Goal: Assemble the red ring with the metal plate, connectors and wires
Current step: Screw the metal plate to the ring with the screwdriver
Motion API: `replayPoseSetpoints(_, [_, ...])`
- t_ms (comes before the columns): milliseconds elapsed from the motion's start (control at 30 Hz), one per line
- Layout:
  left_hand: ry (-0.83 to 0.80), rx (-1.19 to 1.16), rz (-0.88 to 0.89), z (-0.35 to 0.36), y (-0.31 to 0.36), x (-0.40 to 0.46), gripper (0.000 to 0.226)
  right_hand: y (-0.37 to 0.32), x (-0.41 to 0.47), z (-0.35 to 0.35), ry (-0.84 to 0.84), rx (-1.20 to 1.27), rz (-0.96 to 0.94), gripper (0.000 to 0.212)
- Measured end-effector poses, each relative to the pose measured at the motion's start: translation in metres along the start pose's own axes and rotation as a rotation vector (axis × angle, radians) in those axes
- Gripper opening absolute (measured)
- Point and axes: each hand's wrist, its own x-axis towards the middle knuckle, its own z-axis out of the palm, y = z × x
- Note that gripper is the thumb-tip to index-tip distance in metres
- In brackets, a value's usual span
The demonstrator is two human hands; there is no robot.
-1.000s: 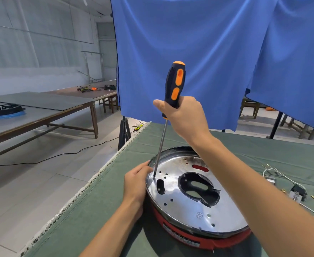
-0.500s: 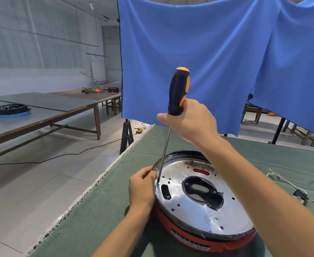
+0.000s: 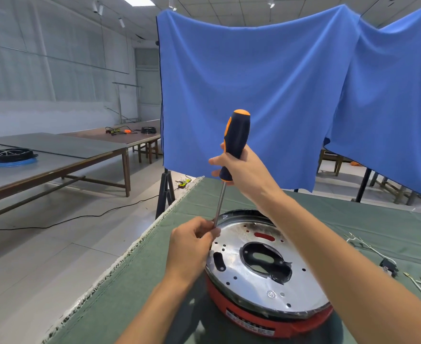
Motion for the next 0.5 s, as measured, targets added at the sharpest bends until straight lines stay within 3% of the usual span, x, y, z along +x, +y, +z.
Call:
replayPoseSetpoints(233, [-0.090, -0.127, -0.116, 0.0003, -0.0029, 0.0006, 0.019, 0.0001, 0.0017, 0.0071, 0.015, -0.012, -0.106, 0.011])
replayPoseSetpoints(400, [0.001, -0.064, -0.015, 0.0002, -0.0025, 0.0013, 0.009, 0.0046, 0.0016, 0.0103, 0.127, -0.082, -0.162, 0.042])
replayPoseSetpoints(500, [-0.008, -0.106, -0.047, -0.0007, -0.0015, 0.0029, 0.015, 0.0024, 0.0012, 0.0098, 0.104, -0.090, -0.138, 0.042])
